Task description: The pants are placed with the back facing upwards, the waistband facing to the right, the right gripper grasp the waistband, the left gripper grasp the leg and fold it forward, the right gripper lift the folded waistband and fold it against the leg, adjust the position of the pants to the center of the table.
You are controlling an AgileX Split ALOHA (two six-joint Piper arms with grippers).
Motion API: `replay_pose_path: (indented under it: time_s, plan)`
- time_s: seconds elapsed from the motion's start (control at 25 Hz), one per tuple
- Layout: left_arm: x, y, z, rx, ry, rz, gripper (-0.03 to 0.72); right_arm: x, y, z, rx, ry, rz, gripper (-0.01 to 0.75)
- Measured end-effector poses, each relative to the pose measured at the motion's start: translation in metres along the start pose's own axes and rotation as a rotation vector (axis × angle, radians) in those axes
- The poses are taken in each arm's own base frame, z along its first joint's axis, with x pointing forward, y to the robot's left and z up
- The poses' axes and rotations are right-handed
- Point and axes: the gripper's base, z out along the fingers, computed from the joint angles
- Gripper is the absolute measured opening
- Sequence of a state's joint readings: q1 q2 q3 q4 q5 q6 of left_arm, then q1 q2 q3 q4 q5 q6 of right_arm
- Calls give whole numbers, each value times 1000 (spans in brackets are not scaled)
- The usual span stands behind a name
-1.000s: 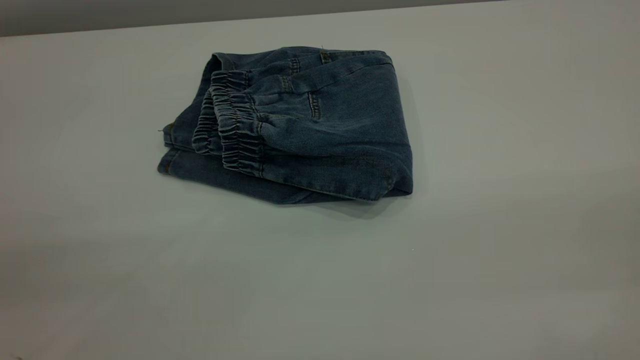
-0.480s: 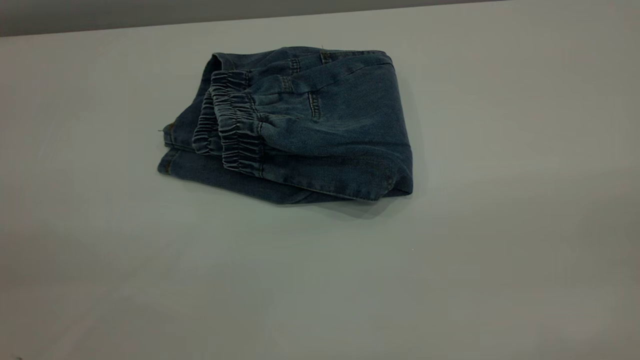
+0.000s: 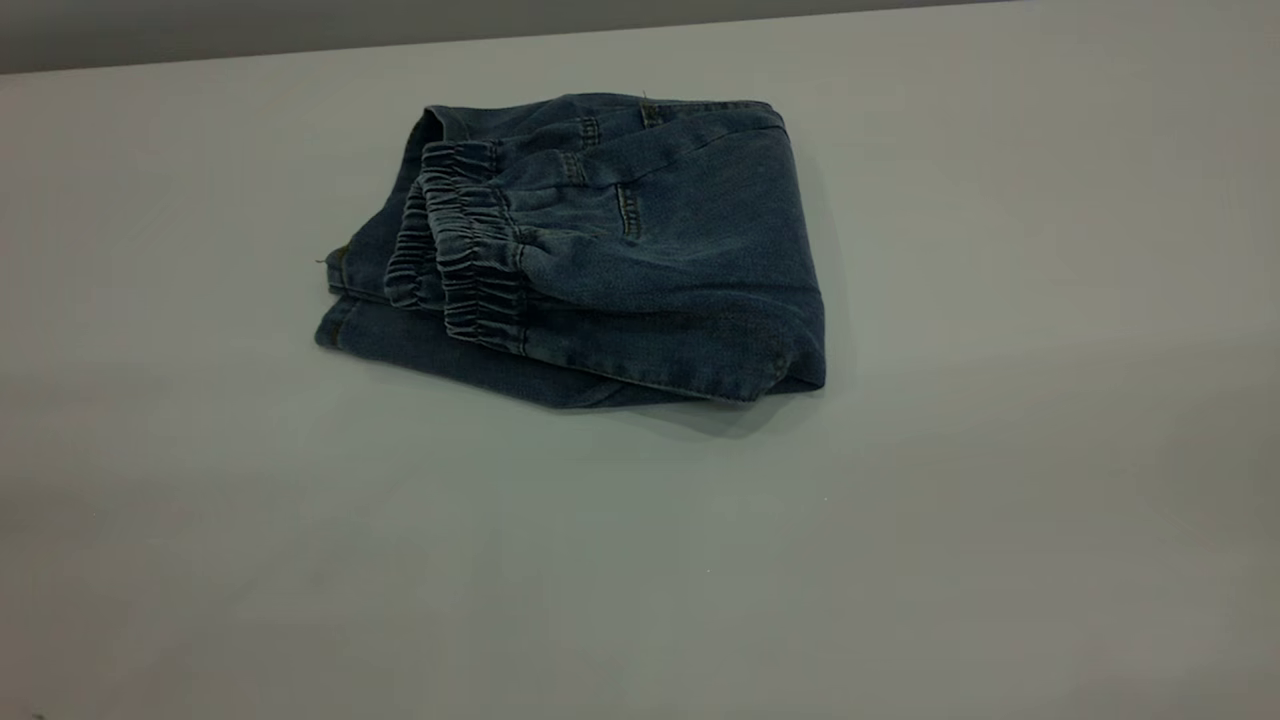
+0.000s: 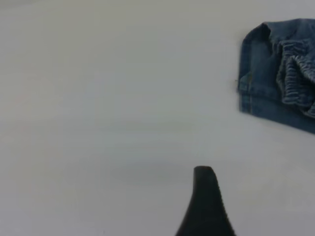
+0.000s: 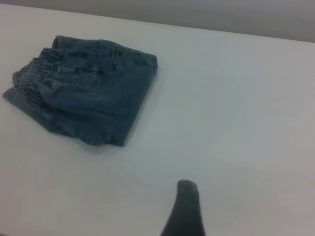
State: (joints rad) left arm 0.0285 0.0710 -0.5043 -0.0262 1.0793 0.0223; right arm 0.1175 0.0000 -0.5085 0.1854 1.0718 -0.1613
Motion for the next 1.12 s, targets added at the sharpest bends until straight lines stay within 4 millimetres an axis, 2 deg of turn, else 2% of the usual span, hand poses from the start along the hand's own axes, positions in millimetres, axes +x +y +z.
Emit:
replay_pose_path:
  time_s: [0.44, 1.12]
  plan:
    - [6, 0, -9, 4, -71, 4, 477, 0, 0, 1, 45, 0, 22, 528]
    - [6, 0, -9, 0, -71, 2, 477, 0, 0, 1, 44, -1, 22, 528]
